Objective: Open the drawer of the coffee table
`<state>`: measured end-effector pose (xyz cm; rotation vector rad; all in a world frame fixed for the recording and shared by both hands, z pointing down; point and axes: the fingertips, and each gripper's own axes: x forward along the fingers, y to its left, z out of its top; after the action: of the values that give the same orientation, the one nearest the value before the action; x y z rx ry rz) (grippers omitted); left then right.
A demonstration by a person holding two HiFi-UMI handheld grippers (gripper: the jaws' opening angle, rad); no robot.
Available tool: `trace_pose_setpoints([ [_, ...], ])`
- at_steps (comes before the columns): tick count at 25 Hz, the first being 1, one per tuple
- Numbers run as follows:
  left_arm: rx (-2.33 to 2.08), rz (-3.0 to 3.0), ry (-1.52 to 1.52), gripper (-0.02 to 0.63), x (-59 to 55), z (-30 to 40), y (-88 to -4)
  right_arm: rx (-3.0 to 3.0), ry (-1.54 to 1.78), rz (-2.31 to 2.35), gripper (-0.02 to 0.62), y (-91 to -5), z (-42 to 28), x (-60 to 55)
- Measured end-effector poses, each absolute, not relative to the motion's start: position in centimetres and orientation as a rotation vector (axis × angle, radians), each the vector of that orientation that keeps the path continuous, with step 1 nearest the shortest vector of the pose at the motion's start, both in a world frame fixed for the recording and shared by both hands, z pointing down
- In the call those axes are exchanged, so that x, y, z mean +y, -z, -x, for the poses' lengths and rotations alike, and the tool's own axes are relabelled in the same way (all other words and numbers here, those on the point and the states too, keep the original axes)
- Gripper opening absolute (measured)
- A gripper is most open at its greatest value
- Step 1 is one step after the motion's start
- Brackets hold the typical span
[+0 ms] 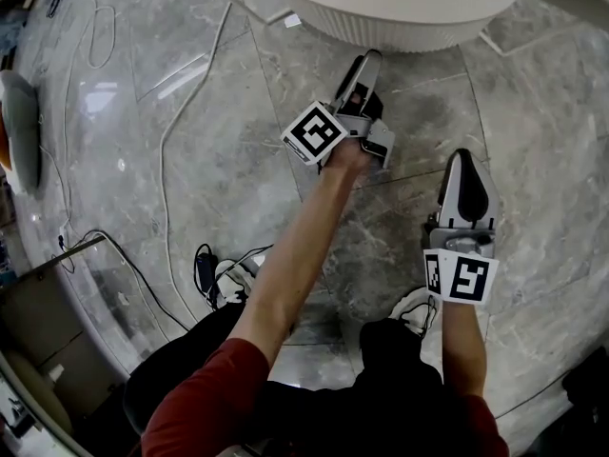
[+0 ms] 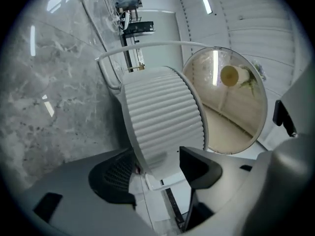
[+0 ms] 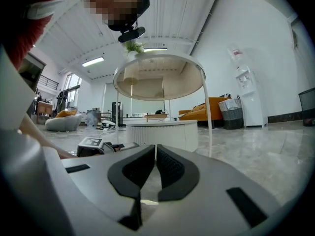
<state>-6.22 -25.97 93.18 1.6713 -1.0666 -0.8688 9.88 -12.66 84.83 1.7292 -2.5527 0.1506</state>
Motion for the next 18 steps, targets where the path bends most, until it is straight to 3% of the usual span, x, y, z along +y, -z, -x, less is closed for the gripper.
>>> trace_pose_setpoints([
  [7,-0.966,-1.626,1.078,0.307,-28.0,6.3,-93.0,-2.535,-0.168,-1.718,0.025,-85.0,-9.9,-12.8],
  [18,-0.896,-1.629,1.161,0.296,-28.3,6.0,-92.2,-2.525,-0.210,-1.711,0.025,-85.7,-9.7,-12.8],
])
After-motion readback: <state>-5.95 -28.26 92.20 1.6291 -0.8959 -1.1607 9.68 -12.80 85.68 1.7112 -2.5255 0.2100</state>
